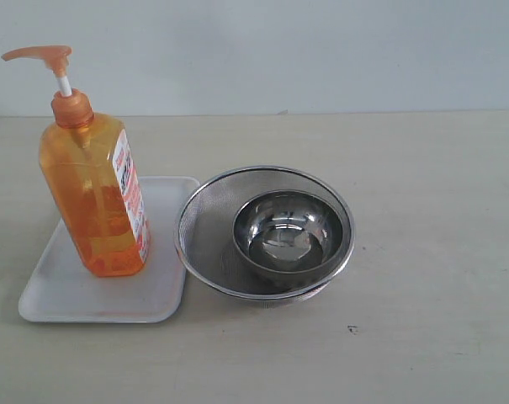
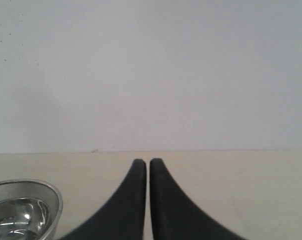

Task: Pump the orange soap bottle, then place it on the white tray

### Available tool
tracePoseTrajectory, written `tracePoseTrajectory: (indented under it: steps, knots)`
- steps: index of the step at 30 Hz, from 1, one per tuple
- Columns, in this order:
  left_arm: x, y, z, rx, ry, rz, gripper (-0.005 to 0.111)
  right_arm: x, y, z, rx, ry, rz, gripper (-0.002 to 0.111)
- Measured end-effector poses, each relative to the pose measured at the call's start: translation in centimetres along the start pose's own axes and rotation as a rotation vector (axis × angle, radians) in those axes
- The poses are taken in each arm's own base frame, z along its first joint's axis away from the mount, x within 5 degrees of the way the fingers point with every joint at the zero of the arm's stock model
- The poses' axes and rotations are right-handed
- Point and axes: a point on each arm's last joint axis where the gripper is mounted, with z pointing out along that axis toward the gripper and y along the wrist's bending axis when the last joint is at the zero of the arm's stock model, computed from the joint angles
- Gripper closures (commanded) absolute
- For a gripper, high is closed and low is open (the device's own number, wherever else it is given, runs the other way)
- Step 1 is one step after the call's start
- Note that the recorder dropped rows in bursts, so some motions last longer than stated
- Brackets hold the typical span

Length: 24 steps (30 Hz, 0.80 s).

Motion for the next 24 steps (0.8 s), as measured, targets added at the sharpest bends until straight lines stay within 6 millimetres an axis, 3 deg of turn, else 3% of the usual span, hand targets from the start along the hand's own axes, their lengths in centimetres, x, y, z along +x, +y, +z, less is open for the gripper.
tracePoseTrajectory:
  steps: [24]
  knots:
    - [0.0,0.0,0.0,0.000,0.000,0.000,0.102,1.8,-0.2,-0.2,0.012,0.205,-0.064,0.108]
